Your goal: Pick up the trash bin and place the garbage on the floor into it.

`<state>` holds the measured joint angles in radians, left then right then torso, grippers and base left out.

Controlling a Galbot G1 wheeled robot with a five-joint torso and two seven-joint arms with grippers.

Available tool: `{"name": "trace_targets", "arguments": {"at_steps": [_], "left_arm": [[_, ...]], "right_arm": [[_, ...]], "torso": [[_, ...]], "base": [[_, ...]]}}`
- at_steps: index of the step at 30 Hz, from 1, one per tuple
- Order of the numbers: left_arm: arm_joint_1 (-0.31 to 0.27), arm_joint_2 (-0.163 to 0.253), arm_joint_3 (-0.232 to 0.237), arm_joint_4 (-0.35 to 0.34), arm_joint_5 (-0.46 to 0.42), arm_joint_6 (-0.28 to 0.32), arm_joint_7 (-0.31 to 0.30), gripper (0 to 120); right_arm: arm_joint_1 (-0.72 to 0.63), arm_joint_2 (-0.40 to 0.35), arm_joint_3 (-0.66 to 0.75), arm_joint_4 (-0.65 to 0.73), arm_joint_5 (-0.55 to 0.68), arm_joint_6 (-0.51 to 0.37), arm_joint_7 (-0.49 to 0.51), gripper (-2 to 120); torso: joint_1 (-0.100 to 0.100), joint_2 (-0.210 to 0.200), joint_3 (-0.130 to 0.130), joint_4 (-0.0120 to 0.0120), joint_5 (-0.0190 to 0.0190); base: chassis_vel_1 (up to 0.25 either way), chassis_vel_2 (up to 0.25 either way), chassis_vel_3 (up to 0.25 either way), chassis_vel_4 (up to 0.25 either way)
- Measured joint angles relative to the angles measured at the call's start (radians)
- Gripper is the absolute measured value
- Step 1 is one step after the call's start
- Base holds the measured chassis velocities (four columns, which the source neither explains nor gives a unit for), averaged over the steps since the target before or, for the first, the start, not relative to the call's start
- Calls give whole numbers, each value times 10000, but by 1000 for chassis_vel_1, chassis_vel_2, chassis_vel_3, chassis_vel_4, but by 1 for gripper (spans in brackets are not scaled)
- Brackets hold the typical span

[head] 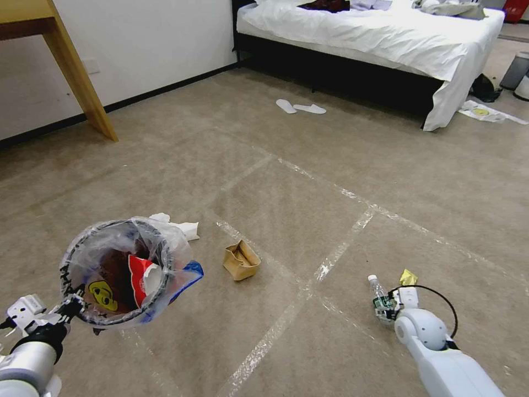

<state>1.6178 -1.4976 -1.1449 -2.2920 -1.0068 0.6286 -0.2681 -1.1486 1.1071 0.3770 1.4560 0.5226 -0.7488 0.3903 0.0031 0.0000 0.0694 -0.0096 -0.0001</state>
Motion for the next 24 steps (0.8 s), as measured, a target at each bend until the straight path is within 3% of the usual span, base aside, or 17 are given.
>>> {"name": "trace_targets", "arguments": {"at_steps": [17, 24], "left_arm": [[211, -39, -70, -151, 17, -13, -18, 0], [247, -65, -58, -90, 79, -46, 3, 0]], "right_arm": [[1213, 603, -399, -1965, -203, 832, -162, 100], [1472, 834, -432, -2614, -250, 1095, -174, 83]], "torso": [[0, -1, 0, -1, 1], [0, 2, -3, 2, -5]], "base": [[0, 0, 0, 0], [0, 0, 0, 0]]}}
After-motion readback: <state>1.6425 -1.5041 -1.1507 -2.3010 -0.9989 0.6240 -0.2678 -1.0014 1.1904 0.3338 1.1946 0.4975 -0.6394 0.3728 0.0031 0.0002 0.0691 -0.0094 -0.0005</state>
